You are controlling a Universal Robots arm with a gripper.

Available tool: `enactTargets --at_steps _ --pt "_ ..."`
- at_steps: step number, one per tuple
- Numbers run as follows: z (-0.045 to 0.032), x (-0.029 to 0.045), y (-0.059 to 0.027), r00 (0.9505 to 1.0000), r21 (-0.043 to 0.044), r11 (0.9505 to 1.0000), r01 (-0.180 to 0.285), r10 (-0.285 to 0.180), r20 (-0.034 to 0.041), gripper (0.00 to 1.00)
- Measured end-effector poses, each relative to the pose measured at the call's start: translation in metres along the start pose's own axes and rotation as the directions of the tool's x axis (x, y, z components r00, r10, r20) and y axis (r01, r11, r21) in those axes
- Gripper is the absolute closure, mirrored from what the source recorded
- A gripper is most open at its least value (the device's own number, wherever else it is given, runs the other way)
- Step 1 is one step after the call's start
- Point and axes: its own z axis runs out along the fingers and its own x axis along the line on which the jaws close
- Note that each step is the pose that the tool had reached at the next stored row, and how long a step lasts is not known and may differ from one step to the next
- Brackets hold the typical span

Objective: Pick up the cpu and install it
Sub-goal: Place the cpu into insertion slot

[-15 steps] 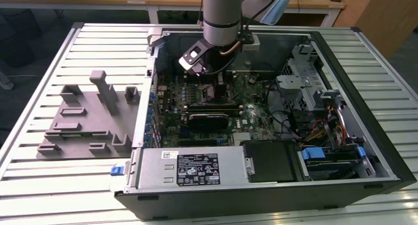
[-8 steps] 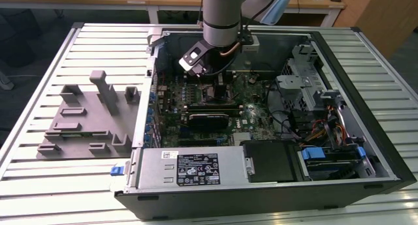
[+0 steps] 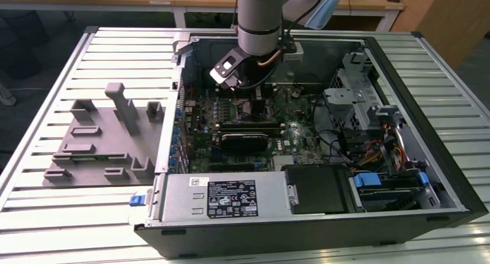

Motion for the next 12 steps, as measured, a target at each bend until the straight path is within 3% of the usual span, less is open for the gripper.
enactTargets --at_steps 11,12 --pt "0.0013 0.0005 0.0003 1.0 -0.0018 1.0 0.0 0.0 -0.0024 0.45" --pt "0.0013 0.0004 0.0002 1.0 -0.0014 1.0 0.0 0.0 -0.0019 0.38"
